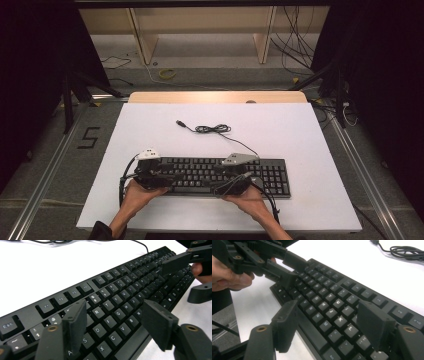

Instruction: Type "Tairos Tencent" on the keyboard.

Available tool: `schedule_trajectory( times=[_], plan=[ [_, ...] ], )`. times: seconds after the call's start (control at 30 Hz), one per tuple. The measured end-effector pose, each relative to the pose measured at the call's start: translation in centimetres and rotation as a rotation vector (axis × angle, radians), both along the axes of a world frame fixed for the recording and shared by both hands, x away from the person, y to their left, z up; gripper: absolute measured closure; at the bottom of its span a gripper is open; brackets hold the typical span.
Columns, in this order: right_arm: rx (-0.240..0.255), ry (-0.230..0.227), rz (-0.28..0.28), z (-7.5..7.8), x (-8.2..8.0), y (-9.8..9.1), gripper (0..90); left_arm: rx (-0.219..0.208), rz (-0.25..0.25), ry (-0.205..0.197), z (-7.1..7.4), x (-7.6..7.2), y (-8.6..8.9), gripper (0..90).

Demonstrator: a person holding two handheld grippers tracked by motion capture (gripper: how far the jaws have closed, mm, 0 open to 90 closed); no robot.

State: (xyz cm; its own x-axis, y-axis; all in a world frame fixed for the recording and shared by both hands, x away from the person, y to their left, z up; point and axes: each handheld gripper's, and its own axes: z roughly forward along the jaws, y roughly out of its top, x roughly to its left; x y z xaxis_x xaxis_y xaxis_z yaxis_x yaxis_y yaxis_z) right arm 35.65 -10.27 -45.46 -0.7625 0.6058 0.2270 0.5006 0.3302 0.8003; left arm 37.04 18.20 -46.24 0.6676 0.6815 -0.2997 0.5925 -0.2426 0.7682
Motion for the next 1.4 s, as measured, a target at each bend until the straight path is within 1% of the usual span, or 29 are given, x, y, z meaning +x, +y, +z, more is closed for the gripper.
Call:
schedule_trajectory(
  times=[0.03,0.13,0.2,0.43,0.5,0.87,1.1,1.27,1.4],
  plan=[
    [0.001,0.003,0.002,0.0,0.0,0.1,35.8,0.0,-0.004,0.0,0.0,-0.1,0.0,34.9],
    [-0.005,0.009,0.009,0.0,0.1,0.6,37.4,-0.019,-0.007,-0.001,0.1,-0.3,0.1,33.1],
    [-0.003,0.011,0.016,0.1,0.2,0.8,39.9,-0.026,-0.008,-0.005,0.2,-0.5,0.2,32.3],
    [-0.013,0.014,0.023,0.2,0.5,1.7,48.4,-0.035,-0.009,-0.016,0.4,-0.9,0.4,30.3],
    [-0.017,0.015,0.024,0.2,0.5,1.9,51.8,-0.033,-0.008,-0.023,0.5,-1.0,0.5,30.2],
    [-0.039,0.015,0.044,-0.1,0.8,2.5,70.4,-0.046,0.007,-0.033,0.7,-1.4,0.8,29.9],
    [-0.072,0.027,0.06,-0.7,1.0,3.2,82.0,-0.048,0.008,-0.038,0.6,-1.7,1.1,29.5],
    [-0.107,0.028,0.066,-1.2,0.9,3.8,87.6,-0.051,0.008,-0.042,0.6,-1.9,1.1,29.3],
    [-0.118,0.033,0.063,-1.5,1.1,4.0,90.0,-0.05,0.004,-0.043,0.6,-2.0,1.2,29.2]
  ],
)
